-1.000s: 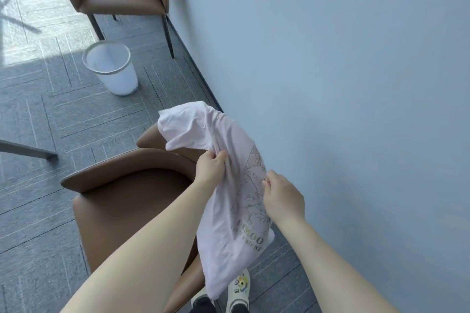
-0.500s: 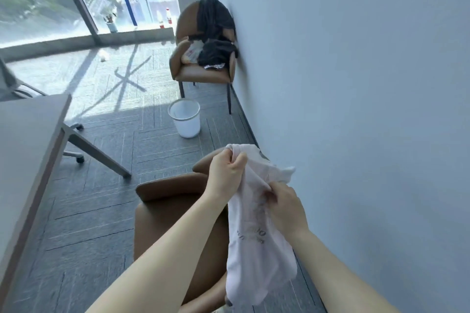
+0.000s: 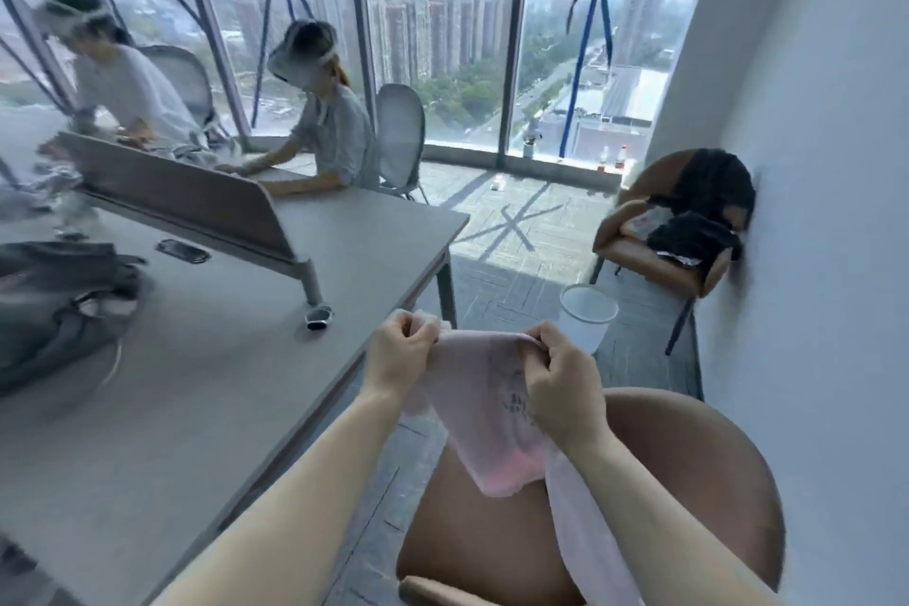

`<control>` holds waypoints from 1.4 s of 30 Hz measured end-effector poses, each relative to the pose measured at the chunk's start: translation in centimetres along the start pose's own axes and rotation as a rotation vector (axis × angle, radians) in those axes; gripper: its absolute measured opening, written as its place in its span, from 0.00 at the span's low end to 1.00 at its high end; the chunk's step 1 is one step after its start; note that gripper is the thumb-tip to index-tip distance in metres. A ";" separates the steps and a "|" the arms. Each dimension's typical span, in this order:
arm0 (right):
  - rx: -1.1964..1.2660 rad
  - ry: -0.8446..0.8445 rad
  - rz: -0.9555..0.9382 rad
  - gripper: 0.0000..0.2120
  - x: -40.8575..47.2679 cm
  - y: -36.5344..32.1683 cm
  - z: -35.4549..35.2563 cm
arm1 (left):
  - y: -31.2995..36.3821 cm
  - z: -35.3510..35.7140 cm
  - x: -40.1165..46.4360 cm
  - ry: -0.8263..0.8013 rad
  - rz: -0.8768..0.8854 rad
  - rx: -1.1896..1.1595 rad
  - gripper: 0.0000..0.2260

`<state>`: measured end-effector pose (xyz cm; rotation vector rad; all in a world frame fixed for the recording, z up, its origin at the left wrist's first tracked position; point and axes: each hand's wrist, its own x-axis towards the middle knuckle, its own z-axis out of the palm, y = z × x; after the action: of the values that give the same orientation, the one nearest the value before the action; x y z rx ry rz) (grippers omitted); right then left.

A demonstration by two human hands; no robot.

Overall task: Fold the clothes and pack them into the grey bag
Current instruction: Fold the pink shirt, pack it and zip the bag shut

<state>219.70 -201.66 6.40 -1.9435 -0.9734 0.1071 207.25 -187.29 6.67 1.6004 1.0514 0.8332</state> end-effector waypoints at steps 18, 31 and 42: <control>0.061 -0.108 -0.425 0.03 1.5 -28.8 30.9 | -5.0 -40.4 7.7 0.393 0.135 0.073 0.08; -0.282 -0.924 -0.203 0.12 -2.4 -14.7 45.3 | -26.6 -41.5 7.4 0.244 -0.616 0.590 0.18; -0.298 -0.963 0.005 0.20 2.6 -11.1 50.7 | -28.1 -40.0 13.9 -0.309 -0.232 0.869 0.18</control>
<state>192.83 -161.64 -12.98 -2.1740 -1.6608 1.0217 170.30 -156.53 -9.92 2.1578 1.4276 -0.0807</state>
